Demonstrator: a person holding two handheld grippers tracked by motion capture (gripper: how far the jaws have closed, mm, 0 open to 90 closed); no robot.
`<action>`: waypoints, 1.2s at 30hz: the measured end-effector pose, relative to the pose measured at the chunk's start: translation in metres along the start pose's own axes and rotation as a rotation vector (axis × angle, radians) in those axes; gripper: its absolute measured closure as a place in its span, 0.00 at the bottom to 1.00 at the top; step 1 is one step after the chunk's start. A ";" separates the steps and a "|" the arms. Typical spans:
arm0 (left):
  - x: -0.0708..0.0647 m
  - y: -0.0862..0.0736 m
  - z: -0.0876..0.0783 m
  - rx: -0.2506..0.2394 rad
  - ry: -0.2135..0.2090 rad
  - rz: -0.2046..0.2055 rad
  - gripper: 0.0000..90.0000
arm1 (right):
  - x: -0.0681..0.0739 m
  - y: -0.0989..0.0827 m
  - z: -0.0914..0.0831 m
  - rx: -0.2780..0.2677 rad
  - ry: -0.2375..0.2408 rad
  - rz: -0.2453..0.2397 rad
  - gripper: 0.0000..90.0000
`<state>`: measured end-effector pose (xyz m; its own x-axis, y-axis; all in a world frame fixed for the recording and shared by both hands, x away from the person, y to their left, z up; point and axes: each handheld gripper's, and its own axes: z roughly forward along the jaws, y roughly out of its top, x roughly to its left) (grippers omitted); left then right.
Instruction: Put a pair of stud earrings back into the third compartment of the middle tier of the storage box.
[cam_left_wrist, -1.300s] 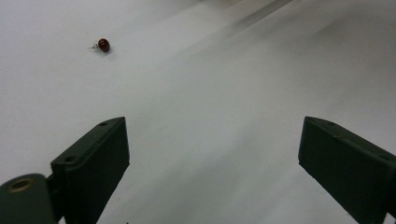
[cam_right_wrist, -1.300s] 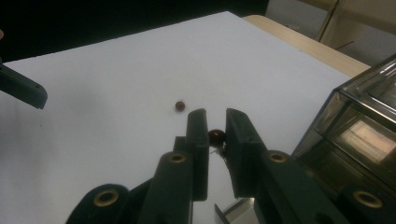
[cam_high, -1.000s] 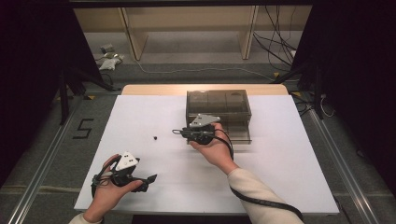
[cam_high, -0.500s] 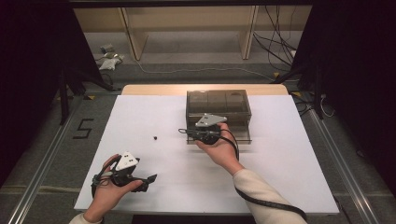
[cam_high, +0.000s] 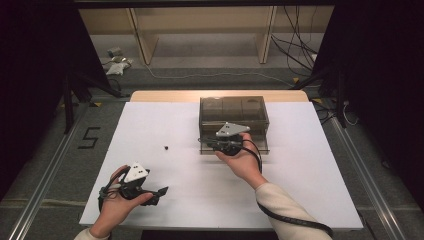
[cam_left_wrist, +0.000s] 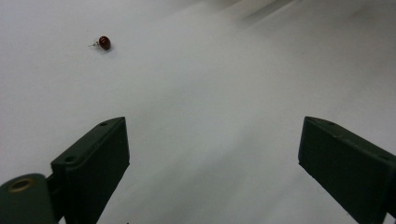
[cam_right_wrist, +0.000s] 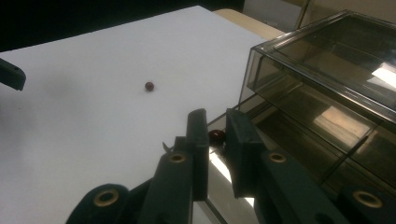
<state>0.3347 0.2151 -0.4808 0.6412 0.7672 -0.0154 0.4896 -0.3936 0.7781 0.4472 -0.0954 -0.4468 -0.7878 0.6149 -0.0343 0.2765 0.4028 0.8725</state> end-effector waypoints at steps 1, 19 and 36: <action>0.000 0.000 0.000 0.000 -0.001 0.000 0.10 | -0.001 -0.001 -0.001 0.000 0.000 -0.002 0.90; 0.000 0.000 0.000 0.001 -0.001 -0.004 0.10 | -0.013 -0.012 -0.013 0.003 -0.032 0.027 0.90; 0.000 0.000 0.001 0.001 -0.001 0.000 0.10 | -0.029 -0.030 -0.032 0.002 -0.072 0.071 0.90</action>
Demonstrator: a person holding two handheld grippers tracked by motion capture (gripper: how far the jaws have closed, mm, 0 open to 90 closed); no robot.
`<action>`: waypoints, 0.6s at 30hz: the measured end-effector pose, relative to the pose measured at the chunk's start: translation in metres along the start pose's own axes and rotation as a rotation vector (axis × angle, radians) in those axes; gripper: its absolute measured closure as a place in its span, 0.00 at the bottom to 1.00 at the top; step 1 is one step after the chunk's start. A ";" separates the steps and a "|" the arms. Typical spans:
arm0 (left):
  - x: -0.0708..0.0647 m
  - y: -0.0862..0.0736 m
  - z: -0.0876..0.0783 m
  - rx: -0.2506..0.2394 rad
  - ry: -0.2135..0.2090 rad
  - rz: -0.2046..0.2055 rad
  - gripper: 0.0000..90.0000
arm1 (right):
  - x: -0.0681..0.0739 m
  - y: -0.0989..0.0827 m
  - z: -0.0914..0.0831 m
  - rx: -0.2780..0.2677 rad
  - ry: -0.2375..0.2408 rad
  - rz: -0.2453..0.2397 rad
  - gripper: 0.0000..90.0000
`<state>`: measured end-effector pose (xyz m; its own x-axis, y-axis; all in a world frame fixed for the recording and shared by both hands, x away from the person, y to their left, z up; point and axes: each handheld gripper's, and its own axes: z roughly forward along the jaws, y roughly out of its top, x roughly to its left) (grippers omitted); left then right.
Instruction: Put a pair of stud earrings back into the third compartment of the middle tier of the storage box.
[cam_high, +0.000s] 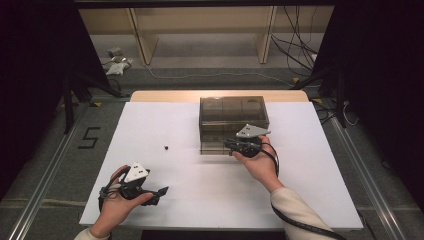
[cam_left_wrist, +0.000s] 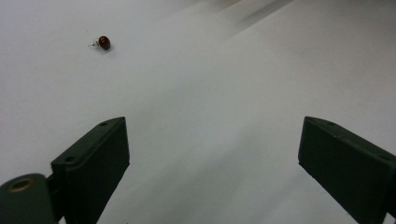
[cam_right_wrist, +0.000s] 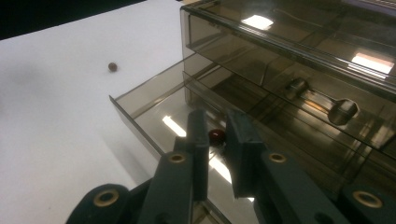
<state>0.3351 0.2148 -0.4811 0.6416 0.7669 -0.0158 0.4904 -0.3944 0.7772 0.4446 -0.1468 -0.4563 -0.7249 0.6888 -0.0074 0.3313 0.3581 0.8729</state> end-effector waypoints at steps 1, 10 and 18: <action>0.000 0.000 0.000 -0.001 0.001 0.000 0.10 | -0.001 -0.001 -0.001 0.001 0.000 0.000 0.90; 0.000 0.000 0.000 -0.003 0.000 -0.001 0.10 | -0.002 -0.003 -0.004 0.003 -0.010 0.000 0.90; 0.000 0.000 -0.001 -0.005 0.000 0.000 0.10 | -0.006 -0.007 -0.007 0.005 -0.020 0.006 0.90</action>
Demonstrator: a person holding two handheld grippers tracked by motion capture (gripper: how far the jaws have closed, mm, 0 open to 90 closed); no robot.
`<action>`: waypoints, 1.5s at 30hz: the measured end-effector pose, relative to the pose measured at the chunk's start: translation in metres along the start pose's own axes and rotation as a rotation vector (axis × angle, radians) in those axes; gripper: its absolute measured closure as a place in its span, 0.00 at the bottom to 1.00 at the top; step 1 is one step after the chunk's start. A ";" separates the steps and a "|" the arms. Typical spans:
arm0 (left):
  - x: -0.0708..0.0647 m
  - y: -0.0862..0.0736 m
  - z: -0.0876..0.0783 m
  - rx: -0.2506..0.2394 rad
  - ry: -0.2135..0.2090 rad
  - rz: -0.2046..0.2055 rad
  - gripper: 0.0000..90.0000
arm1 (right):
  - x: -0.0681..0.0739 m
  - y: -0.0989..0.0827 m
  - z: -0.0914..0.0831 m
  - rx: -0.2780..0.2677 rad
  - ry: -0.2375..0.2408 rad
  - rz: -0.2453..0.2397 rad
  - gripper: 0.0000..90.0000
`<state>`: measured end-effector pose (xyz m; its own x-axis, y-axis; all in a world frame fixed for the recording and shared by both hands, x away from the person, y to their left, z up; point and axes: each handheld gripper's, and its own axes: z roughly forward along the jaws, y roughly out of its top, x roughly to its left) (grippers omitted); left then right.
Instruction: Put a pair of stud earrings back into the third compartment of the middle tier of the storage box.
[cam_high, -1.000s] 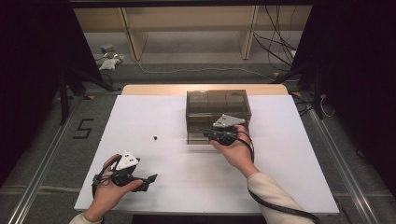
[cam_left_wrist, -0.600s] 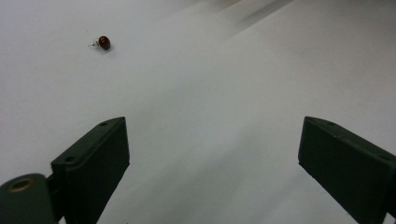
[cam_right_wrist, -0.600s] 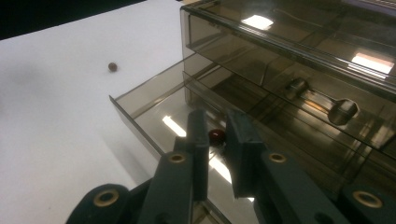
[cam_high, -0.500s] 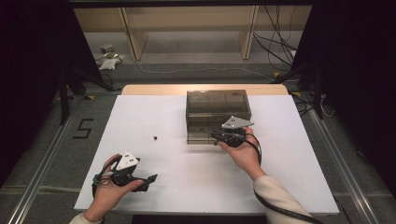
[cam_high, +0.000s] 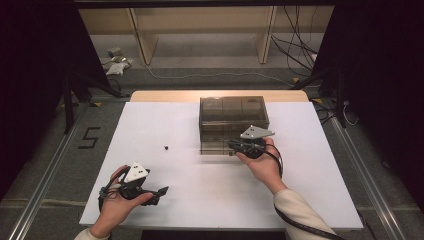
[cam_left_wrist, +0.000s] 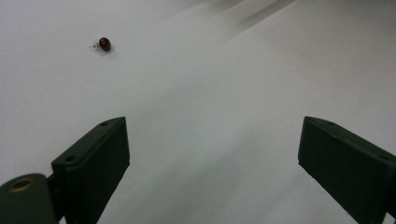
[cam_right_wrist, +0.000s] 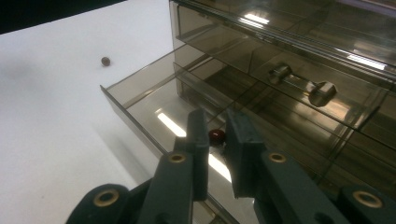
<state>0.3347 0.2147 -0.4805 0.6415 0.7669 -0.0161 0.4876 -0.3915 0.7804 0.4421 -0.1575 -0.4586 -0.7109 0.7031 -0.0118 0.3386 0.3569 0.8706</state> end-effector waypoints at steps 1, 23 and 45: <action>0.000 0.000 0.000 0.000 0.000 0.000 0.10 | -0.001 0.000 -0.001 0.000 -0.003 0.002 0.90; 0.000 0.000 0.000 0.001 0.000 -0.001 0.10 | -0.015 -0.009 -0.019 -0.002 -0.044 0.037 0.90; 0.000 0.000 0.000 0.001 0.003 -0.002 0.10 | -0.023 -0.011 -0.029 0.000 -0.063 0.061 0.90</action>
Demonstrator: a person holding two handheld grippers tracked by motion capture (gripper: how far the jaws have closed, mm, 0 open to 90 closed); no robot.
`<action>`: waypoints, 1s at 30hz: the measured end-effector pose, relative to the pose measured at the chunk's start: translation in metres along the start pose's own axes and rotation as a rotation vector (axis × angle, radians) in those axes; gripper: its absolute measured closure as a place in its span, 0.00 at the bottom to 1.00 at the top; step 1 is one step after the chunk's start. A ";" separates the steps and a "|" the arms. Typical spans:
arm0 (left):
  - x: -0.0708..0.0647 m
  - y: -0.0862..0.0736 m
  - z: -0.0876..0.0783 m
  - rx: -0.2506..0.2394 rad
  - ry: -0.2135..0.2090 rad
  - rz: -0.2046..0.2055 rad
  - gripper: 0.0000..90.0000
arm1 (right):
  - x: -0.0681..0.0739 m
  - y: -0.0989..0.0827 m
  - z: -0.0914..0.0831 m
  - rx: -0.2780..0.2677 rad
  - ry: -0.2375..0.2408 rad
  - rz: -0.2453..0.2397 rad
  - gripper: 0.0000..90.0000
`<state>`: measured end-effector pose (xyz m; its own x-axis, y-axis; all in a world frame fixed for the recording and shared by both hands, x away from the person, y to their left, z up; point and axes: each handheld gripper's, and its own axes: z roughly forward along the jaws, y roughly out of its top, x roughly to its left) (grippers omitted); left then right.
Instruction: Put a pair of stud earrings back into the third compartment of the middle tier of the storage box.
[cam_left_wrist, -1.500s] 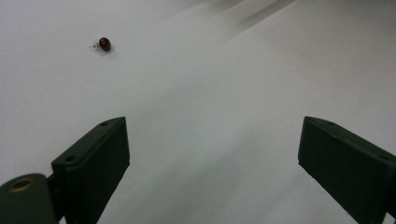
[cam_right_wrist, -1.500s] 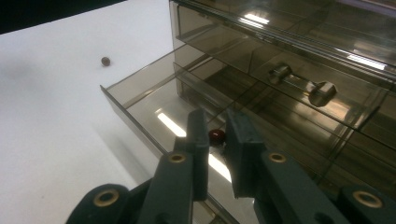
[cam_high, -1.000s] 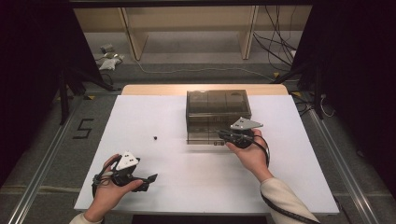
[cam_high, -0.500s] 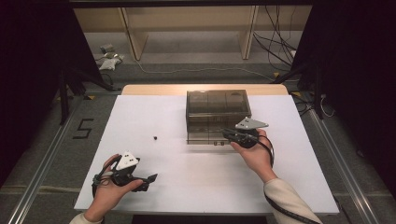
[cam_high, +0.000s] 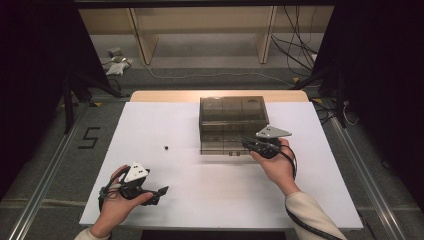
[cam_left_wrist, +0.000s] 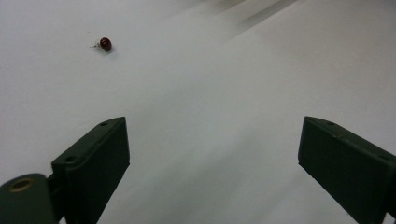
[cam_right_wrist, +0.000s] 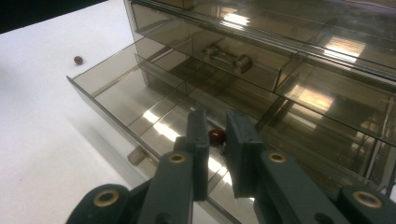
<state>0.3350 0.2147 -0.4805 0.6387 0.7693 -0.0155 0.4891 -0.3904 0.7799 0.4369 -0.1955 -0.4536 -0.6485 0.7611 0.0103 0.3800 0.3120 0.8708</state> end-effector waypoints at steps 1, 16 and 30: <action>0.000 0.000 0.000 0.000 0.000 -0.001 0.10 | 0.000 0.000 -0.001 0.002 0.001 0.000 0.90; 0.000 0.000 0.000 -0.001 0.003 0.000 0.10 | -0.012 -0.004 -0.009 0.005 -0.028 0.027 0.90; 0.000 0.000 0.000 -0.002 0.003 0.000 0.10 | -0.020 -0.008 -0.009 0.016 -0.060 0.026 0.89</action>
<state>0.3350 0.2151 -0.4801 0.6371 0.7707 -0.0142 0.4882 -0.3891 0.7812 0.4406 -0.2183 -0.4558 -0.5979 0.8016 0.0032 0.4070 0.3001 0.8627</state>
